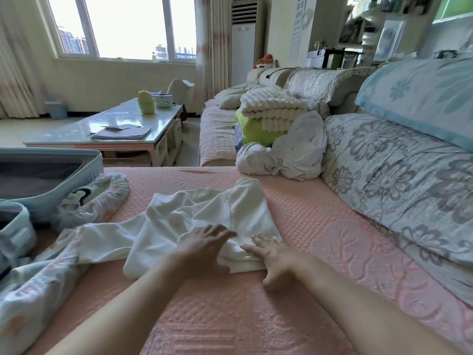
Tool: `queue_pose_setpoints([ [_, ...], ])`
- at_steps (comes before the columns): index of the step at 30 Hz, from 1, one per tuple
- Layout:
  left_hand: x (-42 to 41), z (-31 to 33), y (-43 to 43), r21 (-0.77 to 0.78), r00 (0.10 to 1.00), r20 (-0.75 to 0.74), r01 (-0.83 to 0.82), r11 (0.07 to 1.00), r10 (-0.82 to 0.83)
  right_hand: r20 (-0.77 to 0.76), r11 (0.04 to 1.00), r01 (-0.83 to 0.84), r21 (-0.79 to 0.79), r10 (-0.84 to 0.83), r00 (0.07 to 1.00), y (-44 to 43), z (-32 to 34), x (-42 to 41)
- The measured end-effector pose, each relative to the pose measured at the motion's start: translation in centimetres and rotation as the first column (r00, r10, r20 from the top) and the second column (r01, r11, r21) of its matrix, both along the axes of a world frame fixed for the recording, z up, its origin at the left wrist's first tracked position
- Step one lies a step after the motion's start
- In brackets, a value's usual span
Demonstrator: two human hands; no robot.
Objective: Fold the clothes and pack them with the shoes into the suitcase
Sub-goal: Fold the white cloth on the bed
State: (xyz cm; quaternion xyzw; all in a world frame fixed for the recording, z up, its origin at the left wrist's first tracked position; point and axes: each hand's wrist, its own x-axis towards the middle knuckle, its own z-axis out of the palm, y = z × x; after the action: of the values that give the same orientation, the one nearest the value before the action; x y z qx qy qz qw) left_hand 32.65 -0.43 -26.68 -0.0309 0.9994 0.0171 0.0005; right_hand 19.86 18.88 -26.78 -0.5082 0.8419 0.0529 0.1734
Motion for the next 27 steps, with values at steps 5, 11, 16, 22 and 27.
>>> queue_pose_setpoints([
  [5,-1.3,-1.8,2.3,-0.036,0.997,0.06,-0.049,0.998,0.051,-0.133,0.999,0.029,-0.034,-0.033,0.991,0.3,-0.1,-0.2],
  [11,-0.6,1.6,3.6,0.077,0.999,0.023,-0.047,0.996,0.045,-0.253,0.998,-0.05,-0.038,0.039,0.967,1.3,2.6,0.4],
  [16,1.4,3.3,6.1,0.26,0.939,0.343,-0.068,0.963,-0.027,0.136,0.995,0.103,-0.018,-0.099,0.986,3.9,4.8,1.9],
  [22,1.0,4.0,6.7,0.537,0.915,0.399,-0.182,0.824,-0.057,0.53,0.932,0.348,-0.104,-0.245,0.812,3.6,4.7,1.2],
  [27,-2.8,2.8,2.7,0.363,0.948,-0.101,-0.248,0.898,0.303,0.072,0.81,0.285,-0.513,-0.29,0.954,0.7,3.0,-1.5],
])
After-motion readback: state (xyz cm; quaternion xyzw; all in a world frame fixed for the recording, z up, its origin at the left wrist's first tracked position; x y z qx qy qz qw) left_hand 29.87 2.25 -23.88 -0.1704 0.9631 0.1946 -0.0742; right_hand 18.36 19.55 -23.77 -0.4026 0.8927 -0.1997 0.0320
